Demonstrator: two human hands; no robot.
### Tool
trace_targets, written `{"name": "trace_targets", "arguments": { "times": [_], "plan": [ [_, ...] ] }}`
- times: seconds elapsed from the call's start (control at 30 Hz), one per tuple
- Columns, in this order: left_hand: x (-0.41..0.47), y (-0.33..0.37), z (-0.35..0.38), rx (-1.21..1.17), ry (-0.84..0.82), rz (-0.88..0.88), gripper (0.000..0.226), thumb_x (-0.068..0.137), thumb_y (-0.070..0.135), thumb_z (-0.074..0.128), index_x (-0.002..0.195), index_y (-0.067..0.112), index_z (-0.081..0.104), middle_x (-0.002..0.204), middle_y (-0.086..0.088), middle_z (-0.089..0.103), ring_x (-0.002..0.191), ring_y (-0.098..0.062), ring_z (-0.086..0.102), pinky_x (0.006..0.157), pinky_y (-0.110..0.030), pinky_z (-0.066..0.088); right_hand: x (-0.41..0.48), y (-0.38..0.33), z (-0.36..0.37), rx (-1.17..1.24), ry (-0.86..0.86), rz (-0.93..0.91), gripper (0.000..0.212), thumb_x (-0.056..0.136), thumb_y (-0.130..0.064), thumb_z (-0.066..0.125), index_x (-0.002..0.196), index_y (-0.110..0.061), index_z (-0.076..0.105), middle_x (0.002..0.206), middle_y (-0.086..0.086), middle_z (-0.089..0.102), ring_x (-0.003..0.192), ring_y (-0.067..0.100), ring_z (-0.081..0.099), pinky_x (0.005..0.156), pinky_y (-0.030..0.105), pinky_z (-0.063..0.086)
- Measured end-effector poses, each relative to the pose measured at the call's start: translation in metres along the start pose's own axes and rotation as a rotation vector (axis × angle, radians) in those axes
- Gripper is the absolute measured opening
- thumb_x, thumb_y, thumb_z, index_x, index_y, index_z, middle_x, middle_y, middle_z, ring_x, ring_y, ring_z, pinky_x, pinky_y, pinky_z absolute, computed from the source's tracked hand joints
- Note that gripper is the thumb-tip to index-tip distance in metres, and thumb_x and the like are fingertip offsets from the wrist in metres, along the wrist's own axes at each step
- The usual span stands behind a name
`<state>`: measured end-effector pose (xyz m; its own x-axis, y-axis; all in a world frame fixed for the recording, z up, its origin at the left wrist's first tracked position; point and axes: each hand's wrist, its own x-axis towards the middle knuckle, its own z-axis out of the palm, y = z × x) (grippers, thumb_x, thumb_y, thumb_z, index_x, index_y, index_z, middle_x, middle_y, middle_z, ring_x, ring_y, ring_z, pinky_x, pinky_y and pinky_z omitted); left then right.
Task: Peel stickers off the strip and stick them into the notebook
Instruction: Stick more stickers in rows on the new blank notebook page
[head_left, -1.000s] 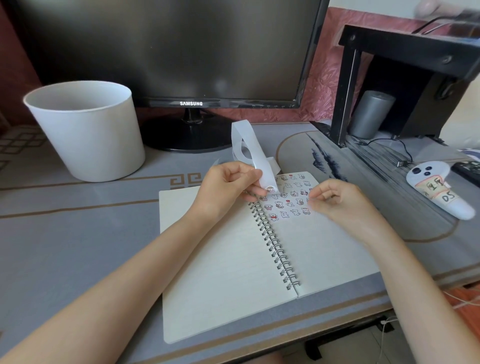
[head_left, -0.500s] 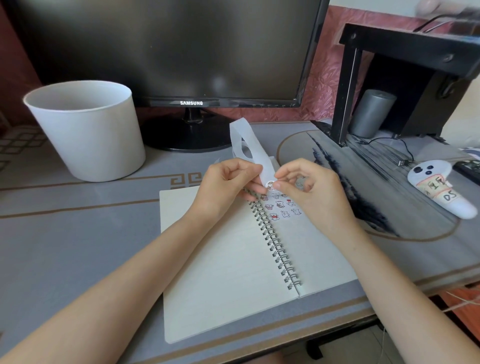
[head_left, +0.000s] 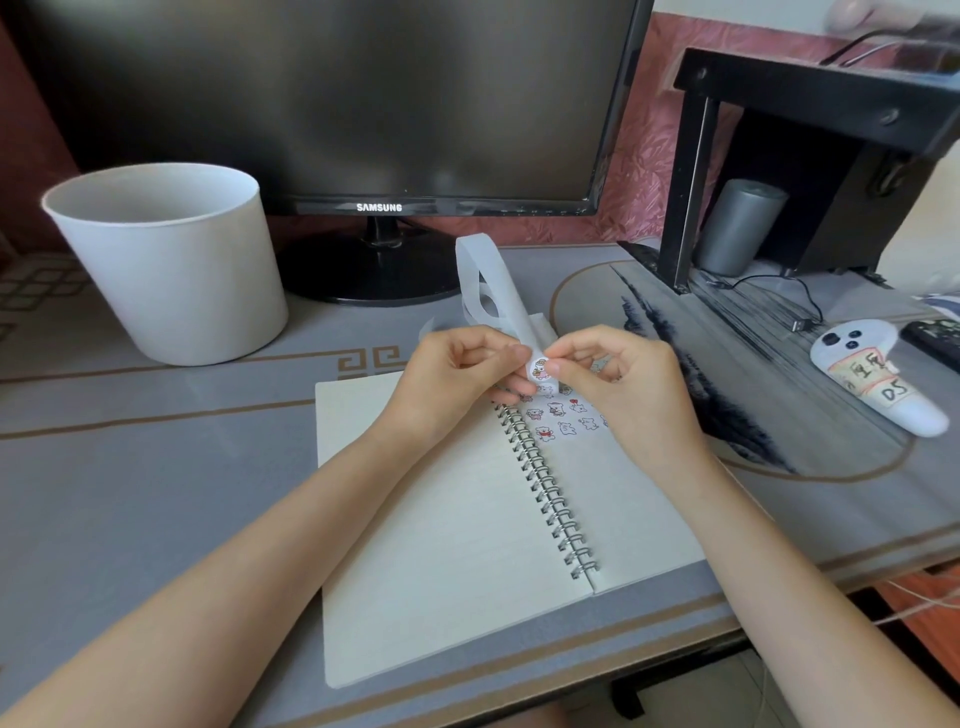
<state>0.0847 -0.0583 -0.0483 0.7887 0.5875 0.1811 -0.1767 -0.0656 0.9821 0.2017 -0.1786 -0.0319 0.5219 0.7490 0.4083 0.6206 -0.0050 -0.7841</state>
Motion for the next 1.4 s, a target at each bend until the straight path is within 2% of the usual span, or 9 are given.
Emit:
{"name": "trace_targets", "arguments": {
  "times": [0.13, 0.47, 0.63, 0.97, 1.07, 1.13, 1.2, 1.27, 1.4],
  "plan": [
    [0.0, 0.0, 0.001, -0.012, 0.008, -0.005, 0.011, 0.09, 0.004, 0.059, 0.089, -0.005, 0.066, 0.069, -0.007, 0.072, 0.068, -0.015, 0.071, 0.065, -0.02, 0.056, -0.001, -0.002, 0.001, -0.057, 0.013, -0.015, 0.007, 0.08, -0.007, 0.072, 0.083, -0.014, 0.071, 0.064, -0.014, 0.06, 0.052, -0.006, 0.052, 0.055, 0.005, 0.035],
    [-0.001, 0.002, 0.001, -0.021, 0.029, -0.033, 0.012, 0.09, 0.004, 0.06, 0.088, -0.006, 0.065, 0.07, -0.01, 0.072, 0.068, -0.017, 0.072, 0.062, -0.019, 0.055, -0.004, -0.004, 0.002, -0.134, 0.043, -0.063, 0.004, 0.08, -0.008, 0.072, 0.083, -0.011, 0.071, 0.067, -0.015, 0.059, 0.055, -0.007, 0.052, 0.056, 0.006, 0.034],
    [-0.001, 0.003, 0.001, -0.023, 0.043, -0.039, 0.012, 0.09, 0.005, 0.061, 0.086, -0.006, 0.065, 0.07, -0.011, 0.072, 0.068, -0.017, 0.072, 0.062, -0.019, 0.056, -0.003, 0.001, 0.005, -0.18, 0.056, -0.109, 0.006, 0.079, -0.01, 0.073, 0.079, -0.015, 0.07, 0.079, -0.009, 0.064, 0.071, 0.004, 0.058, 0.063, 0.009, 0.034],
    [-0.001, 0.003, 0.001, -0.008, 0.051, -0.042, 0.011, 0.091, 0.008, 0.06, 0.085, 0.0, 0.065, 0.07, -0.011, 0.072, 0.068, -0.017, 0.071, 0.064, -0.021, 0.056, -0.005, 0.003, 0.001, -0.128, 0.021, -0.175, 0.005, 0.081, -0.018, 0.07, 0.081, -0.023, 0.068, 0.096, -0.007, 0.058, 0.096, 0.007, 0.05, 0.077, 0.008, 0.031],
    [-0.001, 0.003, 0.001, -0.017, 0.066, -0.047, 0.012, 0.091, 0.007, 0.059, 0.086, -0.002, 0.064, 0.065, -0.007, 0.071, 0.065, -0.013, 0.07, 0.062, -0.019, 0.056, -0.006, 0.0, -0.008, 0.044, -0.006, -0.064, 0.017, 0.083, -0.011, 0.069, 0.078, -0.026, 0.065, 0.087, -0.01, 0.063, 0.084, 0.008, 0.055, 0.069, 0.02, 0.039],
    [-0.001, 0.003, 0.001, -0.015, 0.072, -0.049, 0.013, 0.091, 0.008, 0.06, 0.085, -0.002, 0.063, 0.065, -0.007, 0.07, 0.064, -0.013, 0.07, 0.062, -0.019, 0.056, -0.005, 0.0, -0.017, 0.104, -0.003, 0.033, 0.015, 0.082, -0.008, 0.069, 0.079, -0.023, 0.067, 0.081, -0.009, 0.067, 0.078, 0.009, 0.057, 0.073, 0.028, 0.044],
    [0.0, 0.003, 0.001, -0.008, 0.069, -0.045, 0.013, 0.091, 0.008, 0.06, 0.081, 0.001, 0.063, 0.064, -0.006, 0.07, 0.065, -0.013, 0.07, 0.062, -0.02, 0.056, -0.005, 0.003, -0.028, 0.13, -0.021, 0.154, 0.009, 0.082, -0.008, 0.069, 0.082, -0.017, 0.067, 0.077, -0.006, 0.066, 0.069, 0.001, 0.056, 0.068, 0.016, 0.043],
    [0.0, 0.003, 0.001, -0.003, 0.066, -0.042, 0.013, 0.091, 0.009, 0.059, 0.08, 0.002, 0.063, 0.064, -0.005, 0.07, 0.065, -0.013, 0.071, 0.063, -0.02, 0.057, -0.006, 0.01, -0.038, 0.141, -0.053, 0.286, 0.004, 0.083, -0.009, 0.069, 0.085, -0.012, 0.067, 0.072, -0.005, 0.063, 0.056, -0.006, 0.051, 0.054, 0.004, 0.037],
    [0.0, 0.002, 0.001, 0.0, 0.067, -0.043, 0.013, 0.091, 0.009, 0.059, 0.082, 0.002, 0.063, 0.067, -0.008, 0.071, 0.066, -0.014, 0.071, 0.064, -0.021, 0.057, -0.009, 0.029, -0.05, 0.067, -0.054, 0.443, 0.004, 0.082, -0.013, 0.07, 0.086, -0.01, 0.069, 0.073, 0.001, 0.065, 0.045, -0.006, 0.046, 0.045, 0.003, 0.033]
  ]
}}
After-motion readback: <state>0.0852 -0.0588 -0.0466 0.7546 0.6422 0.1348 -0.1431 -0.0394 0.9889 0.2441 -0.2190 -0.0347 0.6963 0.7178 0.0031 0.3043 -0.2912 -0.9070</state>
